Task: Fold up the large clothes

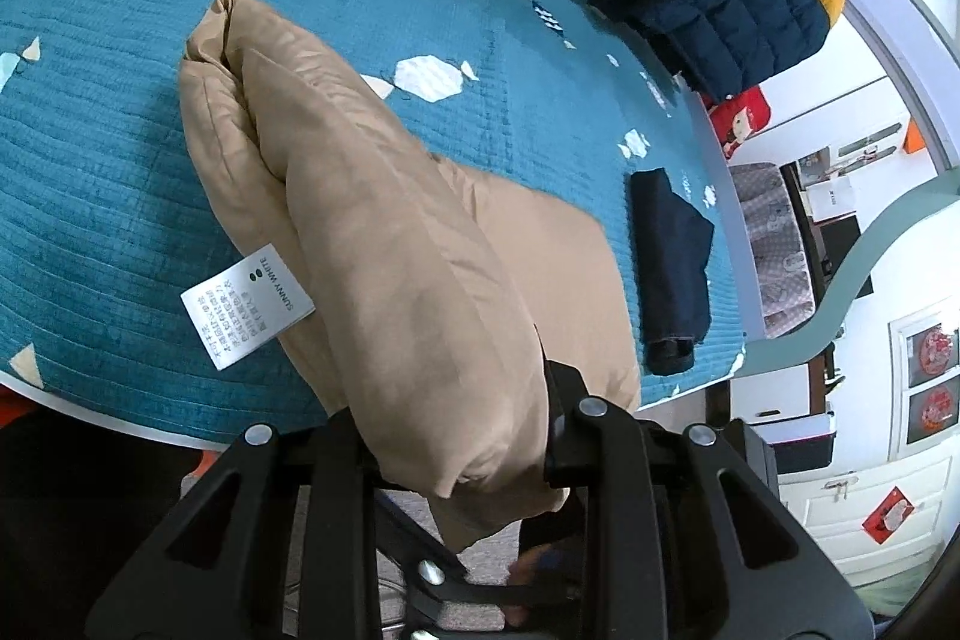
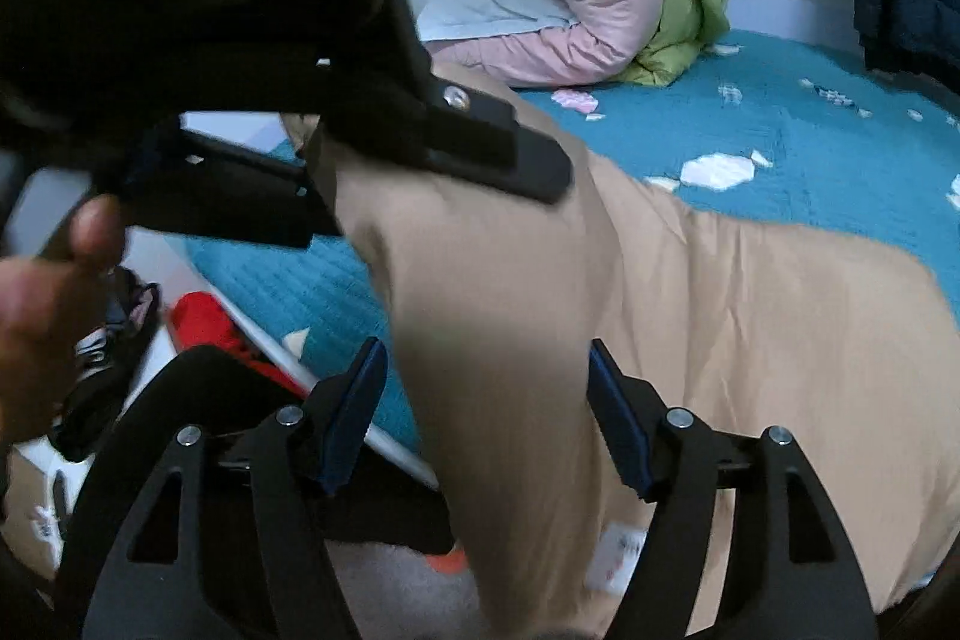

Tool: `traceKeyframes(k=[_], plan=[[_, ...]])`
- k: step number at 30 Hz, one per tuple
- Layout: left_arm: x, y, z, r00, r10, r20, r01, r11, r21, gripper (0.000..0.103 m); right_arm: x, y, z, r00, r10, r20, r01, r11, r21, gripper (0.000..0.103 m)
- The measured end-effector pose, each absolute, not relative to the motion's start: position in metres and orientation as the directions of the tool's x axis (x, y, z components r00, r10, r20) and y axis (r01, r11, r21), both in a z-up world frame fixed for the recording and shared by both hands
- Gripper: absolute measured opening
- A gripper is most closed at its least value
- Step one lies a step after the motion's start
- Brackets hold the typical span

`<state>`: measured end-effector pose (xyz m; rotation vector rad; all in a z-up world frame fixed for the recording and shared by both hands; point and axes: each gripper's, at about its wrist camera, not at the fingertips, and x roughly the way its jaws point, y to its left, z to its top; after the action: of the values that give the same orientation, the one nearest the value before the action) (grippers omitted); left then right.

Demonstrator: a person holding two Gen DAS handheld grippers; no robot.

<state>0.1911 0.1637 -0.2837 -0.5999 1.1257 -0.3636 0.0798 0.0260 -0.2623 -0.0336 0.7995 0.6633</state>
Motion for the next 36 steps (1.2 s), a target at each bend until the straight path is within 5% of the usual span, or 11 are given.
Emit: traceKeyframes(k=[3, 6, 7, 12, 20, 25, 36], plan=[[0.193, 0.166, -0.287, 0.396, -0.554, -0.733, -0.041, 0.786, -0.616, 0.025, 0.090, 0.032, -0.268, 0.538, 0.525, -0.660, -0.541, 0.815, 0.207, 0.059], [0.195, 0.169, -0.290, 0.394, -0.545, -0.740, -0.063, 0.787, -0.614, 0.025, 0.099, 0.036, -0.276, 0.539, 0.497, -0.681, -0.528, 0.828, 0.187, 0.022], [0.195, 0.170, -0.291, 0.391, -0.550, -0.738, -0.064, 0.784, -0.618, 0.025, 0.101, 0.033, -0.278, 0.528, 0.500, -0.687, -0.521, 0.829, 0.203, 0.019], [0.190, 0.168, -0.273, 0.424, -0.648, -0.633, -0.024, 0.691, -0.723, 0.041, 0.103, 0.004, -0.258, 0.550, 0.525, -0.649, -0.453, 0.841, 0.296, 0.016], [0.171, 0.155, -0.208, 0.565, -0.709, -0.423, 0.174, 0.604, -0.778, 0.087, 0.117, -0.103, -0.240, 0.619, 0.531, -0.579, -0.145, 0.802, 0.580, 0.015], [0.195, 0.115, -0.237, 0.507, -0.565, -0.651, 0.134, 0.798, -0.588, 0.087, 0.108, -0.164, -0.241, 0.667, 0.486, -0.565, 0.010, 0.753, 0.659, 0.016], [0.237, 0.017, -0.316, 0.303, -0.588, -0.750, 0.173, 0.808, -0.563, 0.086, 0.076, -0.241, -0.266, 0.701, 0.452, -0.551, 0.230, 0.588, 0.776, 0.019]])
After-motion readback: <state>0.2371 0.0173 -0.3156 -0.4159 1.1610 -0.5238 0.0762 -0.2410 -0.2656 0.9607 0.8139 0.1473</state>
